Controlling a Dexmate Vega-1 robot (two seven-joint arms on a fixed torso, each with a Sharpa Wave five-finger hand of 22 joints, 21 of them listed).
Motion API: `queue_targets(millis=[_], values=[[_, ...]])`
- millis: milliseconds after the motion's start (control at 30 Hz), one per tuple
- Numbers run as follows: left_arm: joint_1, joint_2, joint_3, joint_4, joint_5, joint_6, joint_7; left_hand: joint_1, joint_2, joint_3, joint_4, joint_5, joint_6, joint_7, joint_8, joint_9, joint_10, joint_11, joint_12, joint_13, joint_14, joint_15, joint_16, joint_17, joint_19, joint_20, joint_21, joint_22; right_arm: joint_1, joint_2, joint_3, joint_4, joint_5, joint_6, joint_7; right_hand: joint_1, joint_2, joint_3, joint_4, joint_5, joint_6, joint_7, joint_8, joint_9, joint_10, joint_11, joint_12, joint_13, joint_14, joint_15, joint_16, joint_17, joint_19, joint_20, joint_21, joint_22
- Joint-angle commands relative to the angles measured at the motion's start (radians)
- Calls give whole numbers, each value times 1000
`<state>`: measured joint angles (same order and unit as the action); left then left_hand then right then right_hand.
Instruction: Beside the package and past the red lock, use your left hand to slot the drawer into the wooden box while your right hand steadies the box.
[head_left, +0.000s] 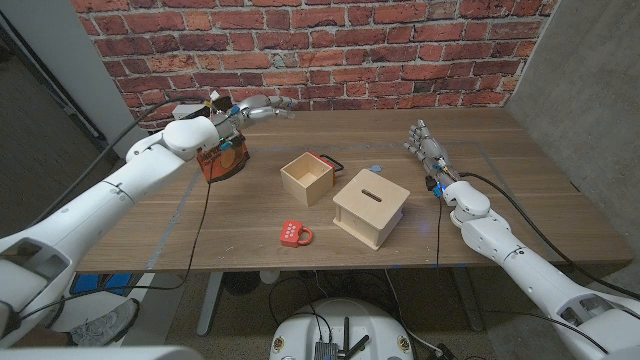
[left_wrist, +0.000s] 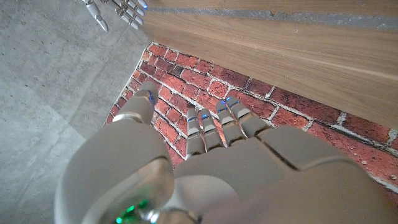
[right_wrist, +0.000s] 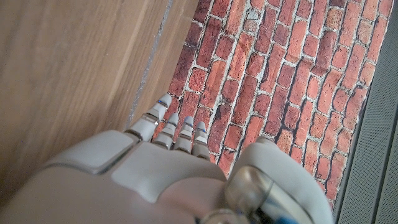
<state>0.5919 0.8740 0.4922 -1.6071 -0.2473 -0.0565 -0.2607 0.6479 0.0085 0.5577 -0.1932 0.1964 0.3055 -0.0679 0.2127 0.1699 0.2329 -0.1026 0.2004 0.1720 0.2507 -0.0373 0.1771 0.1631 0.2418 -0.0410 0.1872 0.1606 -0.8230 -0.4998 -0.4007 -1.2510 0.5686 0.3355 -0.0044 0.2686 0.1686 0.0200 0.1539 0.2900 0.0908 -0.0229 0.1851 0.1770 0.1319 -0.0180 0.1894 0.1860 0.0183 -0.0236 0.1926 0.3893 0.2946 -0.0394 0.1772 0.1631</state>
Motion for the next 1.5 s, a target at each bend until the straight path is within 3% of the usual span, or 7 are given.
queue_targets(millis=[33,467,600,700,1100,1500], values=[[-101,58,66,-54,160,39,-135,44,-21,-1,-1,-6,21,-22,9,6,18,-16,-3,3,19,-109,4,0,10,-99,-5,3,-9,12,0,7,4,11,-6,-8,8,8,3,9,6,1,4,2,7,1,4,3,5,-6,4,0,4,-2,8,3],[-177,58,135,-100,369,29,-211,94,-63,-13,1,-10,30,-37,9,7,33,-31,-8,3,28,-130,2,0,-9,-114,-11,4,-17,15,4,10,2,24,-13,-9,8,16,0,10,8,3,4,2,7,3,4,3,6,-2,4,-8,6,3,8,3],[-196,55,156,-111,459,1,-217,124,-90,-24,3,-15,41,-43,11,8,50,-39,-8,3,34,-134,1,0,-31,-153,-14,3,-18,15,4,10,4,26,-11,-9,6,18,-1,10,7,3,4,2,7,4,4,3,5,-3,4,-10,6,3,8,3],[-215,50,175,-117,529,-35,-229,139,-103,-29,4,-17,51,-46,14,8,57,-41,-8,3,40,-136,2,0,-42,-168,-16,2,-17,19,4,14,4,32,-9,-9,5,20,-1,10,7,3,4,2,6,4,3,3,5,-3,4,-12,6,3,8,3],[-292,-10,239,-75,702,-165,-311,174,-133,-47,8,-23,59,-60,15,8,85,-62,-6,3,68,-160,6,0,-63,-169,-15,2,-10,35,5,32,0,59,-14,-9,4,26,-4,10,6,3,4,2,7,3,3,3,6,-3,4,-18,6,2,8,3],[-294,-42,270,-96,887,-212,-307,213,-154,-66,11,-21,87,-82,23,9,116,-78,-5,3,85,-172,4,1,-101,-171,-16,2,15,54,2,68,1,71,-5,-8,4,34,-7,9,9,3,5,2,10,4,4,2,6,-3,4,-25,6,3,8,3]])
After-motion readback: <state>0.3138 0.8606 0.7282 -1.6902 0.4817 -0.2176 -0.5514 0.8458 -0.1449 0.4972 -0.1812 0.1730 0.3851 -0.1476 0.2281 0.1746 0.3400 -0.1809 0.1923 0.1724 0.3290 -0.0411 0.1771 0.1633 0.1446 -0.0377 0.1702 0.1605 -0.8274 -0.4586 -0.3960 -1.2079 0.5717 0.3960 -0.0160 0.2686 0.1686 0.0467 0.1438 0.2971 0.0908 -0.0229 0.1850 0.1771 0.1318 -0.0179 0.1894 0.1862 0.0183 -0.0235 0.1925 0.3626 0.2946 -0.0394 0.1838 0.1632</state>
